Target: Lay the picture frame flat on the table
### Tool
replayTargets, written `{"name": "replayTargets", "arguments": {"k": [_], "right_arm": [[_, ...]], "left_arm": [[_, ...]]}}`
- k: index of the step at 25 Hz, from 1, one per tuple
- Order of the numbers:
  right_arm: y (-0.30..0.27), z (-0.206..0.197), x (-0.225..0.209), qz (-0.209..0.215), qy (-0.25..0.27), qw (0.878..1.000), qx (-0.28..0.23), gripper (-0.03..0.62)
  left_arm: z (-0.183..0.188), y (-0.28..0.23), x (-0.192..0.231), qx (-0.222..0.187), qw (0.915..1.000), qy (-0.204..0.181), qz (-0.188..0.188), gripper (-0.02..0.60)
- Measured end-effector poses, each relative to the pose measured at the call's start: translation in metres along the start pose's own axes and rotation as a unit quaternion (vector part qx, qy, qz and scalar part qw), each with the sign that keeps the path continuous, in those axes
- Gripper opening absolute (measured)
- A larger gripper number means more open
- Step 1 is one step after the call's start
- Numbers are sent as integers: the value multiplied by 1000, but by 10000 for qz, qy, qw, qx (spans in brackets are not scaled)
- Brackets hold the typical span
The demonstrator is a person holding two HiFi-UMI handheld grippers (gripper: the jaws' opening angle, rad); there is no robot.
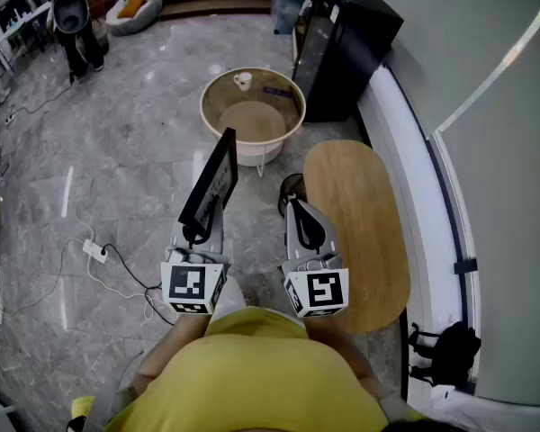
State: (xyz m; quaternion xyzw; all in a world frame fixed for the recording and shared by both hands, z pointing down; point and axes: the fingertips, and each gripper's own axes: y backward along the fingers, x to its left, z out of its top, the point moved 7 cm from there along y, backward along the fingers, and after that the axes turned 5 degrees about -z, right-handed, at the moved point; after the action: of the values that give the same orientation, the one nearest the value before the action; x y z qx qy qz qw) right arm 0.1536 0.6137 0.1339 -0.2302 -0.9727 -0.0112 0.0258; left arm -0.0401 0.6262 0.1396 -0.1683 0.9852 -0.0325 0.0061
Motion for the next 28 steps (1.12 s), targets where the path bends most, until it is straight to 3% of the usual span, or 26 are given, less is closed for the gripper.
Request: {"name": "replayTargets", "arguments": {"k": [11,28], "right_arm": [[-50,-15,-10,-71,-119,9999,32,2],[-270,-24,-22,-544,6,9983,192,2]], "left_arm": [[-12,-45,27,109,9998,132,-81,8],[-7,-217,184,113,9981,76,-606,8]]}}
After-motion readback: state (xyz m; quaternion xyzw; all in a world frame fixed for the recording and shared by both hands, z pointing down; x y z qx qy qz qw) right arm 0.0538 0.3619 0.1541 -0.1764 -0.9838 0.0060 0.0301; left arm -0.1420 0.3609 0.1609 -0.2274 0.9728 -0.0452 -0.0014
